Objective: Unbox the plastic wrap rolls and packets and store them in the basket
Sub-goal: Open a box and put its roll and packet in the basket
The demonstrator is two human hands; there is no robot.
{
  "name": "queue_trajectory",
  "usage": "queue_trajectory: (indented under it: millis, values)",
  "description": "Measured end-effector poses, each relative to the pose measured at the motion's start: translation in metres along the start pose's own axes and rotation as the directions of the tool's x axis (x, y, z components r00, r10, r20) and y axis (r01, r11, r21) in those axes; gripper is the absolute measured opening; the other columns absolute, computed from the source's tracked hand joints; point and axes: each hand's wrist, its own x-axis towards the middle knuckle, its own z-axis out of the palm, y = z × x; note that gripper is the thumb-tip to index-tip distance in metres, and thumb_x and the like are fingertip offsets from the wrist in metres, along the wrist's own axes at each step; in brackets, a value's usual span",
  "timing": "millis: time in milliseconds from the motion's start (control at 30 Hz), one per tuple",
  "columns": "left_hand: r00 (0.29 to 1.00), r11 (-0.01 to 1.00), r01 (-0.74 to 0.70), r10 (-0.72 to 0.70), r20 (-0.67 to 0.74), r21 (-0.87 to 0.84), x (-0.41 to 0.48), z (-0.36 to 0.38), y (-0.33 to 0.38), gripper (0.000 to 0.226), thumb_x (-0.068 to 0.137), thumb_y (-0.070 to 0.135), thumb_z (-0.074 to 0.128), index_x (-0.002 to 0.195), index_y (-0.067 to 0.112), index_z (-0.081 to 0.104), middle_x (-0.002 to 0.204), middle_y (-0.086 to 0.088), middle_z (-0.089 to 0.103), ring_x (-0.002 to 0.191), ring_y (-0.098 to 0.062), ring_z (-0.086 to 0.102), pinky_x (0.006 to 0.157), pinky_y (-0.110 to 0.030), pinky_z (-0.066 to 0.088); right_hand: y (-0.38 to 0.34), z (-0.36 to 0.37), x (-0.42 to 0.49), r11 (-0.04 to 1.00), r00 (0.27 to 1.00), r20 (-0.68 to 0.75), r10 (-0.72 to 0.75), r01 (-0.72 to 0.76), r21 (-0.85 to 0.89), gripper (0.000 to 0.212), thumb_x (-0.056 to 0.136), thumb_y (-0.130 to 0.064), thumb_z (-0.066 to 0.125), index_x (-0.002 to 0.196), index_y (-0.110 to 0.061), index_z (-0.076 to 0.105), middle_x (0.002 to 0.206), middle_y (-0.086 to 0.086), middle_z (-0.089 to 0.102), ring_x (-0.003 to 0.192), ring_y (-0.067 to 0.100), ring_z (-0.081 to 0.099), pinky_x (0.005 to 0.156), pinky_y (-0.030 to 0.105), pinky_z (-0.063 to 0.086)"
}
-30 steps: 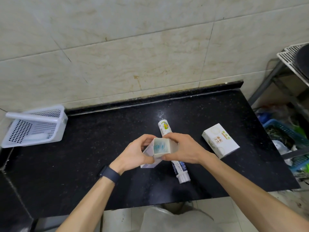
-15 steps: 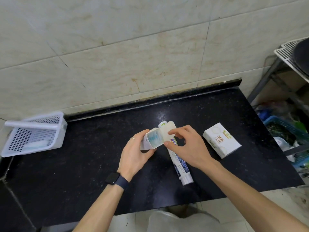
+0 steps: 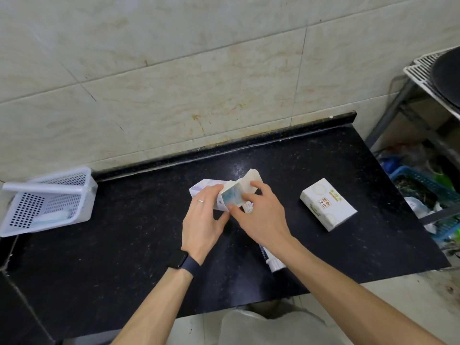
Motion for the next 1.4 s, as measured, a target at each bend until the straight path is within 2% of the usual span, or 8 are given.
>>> queue_trajectory:
  millis: [233,433,800,967,1100,1167,1267,1400]
  values:
    - [0.999,0.997,0.018,-0.021,0.032,0.081,0.004,0.003,-0.005,0.054,0.080,0.027,0.076,0.128,0.028,0.054,0.124,0.010,0.064,0.115,-0.014,0.057,0.082,-0.032,0.054,-0.003,0.012,0.016,0.997,0.997,0.038,0.070,-0.072,0.042,0.055,0.078,-0.054,0.074,0.115,-0.013,0.072,0.154,-0.008,0.035,0.126,0.019,0.045,0.098,0.029,0.038]
    - [0.996,0.993,-0.053,0.045,0.080,0.102,0.005,0.004,-0.006,0.057,0.077,0.024,0.079,0.128,0.027,0.054,0.122,0.007,0.064,0.112,-0.015,0.058,0.077,-0.033,0.057,-0.001,0.025,0.028,0.998,0.997,0.055,0.048,-0.050,0.041,0.022,0.085,-0.030,0.068,0.096,-0.013,0.077,0.144,-0.004,0.041,0.125,0.024,0.041,0.094,0.020,0.027]
    - [0.995,0.992,-0.069,0.060,0.082,0.109,0.006,0.000,-0.024,0.056,0.078,0.029,0.077,0.127,0.030,0.052,0.123,0.013,0.062,0.111,-0.011,0.058,0.085,-0.032,0.053,0.019,0.012,0.018,0.989,0.999,-0.027,0.021,-0.017,0.148,0.013,0.082,-0.031,0.074,0.081,-0.018,0.072,0.118,-0.011,0.063,0.103,0.009,0.061,0.090,0.030,0.050]
    - [0.981,0.950,-0.187,0.168,0.095,0.250,0.012,-0.001,-0.023,0.055,0.076,0.025,0.079,0.126,0.022,0.057,0.118,0.004,0.067,0.113,-0.021,0.061,0.089,-0.035,0.050,0.030,0.005,0.015,0.954,0.988,0.118,0.096,-0.126,0.274,0.025,0.079,-0.041,0.076,0.092,-0.027,0.060,0.099,-0.013,0.069,0.086,0.003,0.068,0.075,0.025,0.055]
    - [0.967,0.893,-0.254,0.244,0.075,0.372,0.015,0.002,-0.026,0.058,0.073,0.020,0.080,0.128,0.015,0.061,0.122,-0.002,0.069,0.121,-0.032,0.061,0.093,-0.043,0.052,0.033,0.006,0.013,0.854,0.962,0.232,0.142,-0.237,0.463,0.060,0.075,-0.048,0.081,0.117,-0.028,0.043,0.117,-0.012,0.064,0.093,0.006,0.070,0.082,0.028,0.056]
    - [0.951,0.854,-0.298,0.306,0.051,0.426,0.015,0.004,-0.027,0.056,0.074,0.015,0.079,0.127,0.015,0.063,0.126,-0.002,0.068,0.122,-0.033,0.060,0.094,-0.044,0.052,0.029,0.006,0.014,0.694,0.929,0.324,0.181,-0.354,0.627,0.066,0.081,-0.054,0.074,0.128,-0.026,0.038,0.122,0.000,0.065,0.095,0.018,0.074,0.091,0.039,0.058]
    - [0.921,0.795,-0.351,0.390,0.027,0.495,0.014,0.009,-0.026,0.052,0.076,0.011,0.076,0.126,0.015,0.064,0.126,-0.001,0.068,0.121,-0.033,0.061,0.093,-0.044,0.049,0.019,0.008,0.018,0.538,0.877,0.418,0.237,-0.477,0.695,0.056,0.086,-0.061,0.064,0.121,-0.020,0.049,0.113,0.006,0.070,0.089,0.024,0.076,0.087,0.040,0.061]
    - [0.909,0.768,-0.364,0.417,0.019,0.527,0.015,0.011,-0.024,0.049,0.077,0.014,0.077,0.124,0.016,0.066,0.124,0.000,0.069,0.118,-0.032,0.063,0.092,-0.042,0.047,0.021,0.021,0.021,0.569,0.897,0.358,0.258,-0.441,0.694,0.028,0.090,-0.036,0.071,0.107,-0.017,0.062,0.110,0.011,0.072,0.085,0.024,0.077,0.078,0.034,0.063]
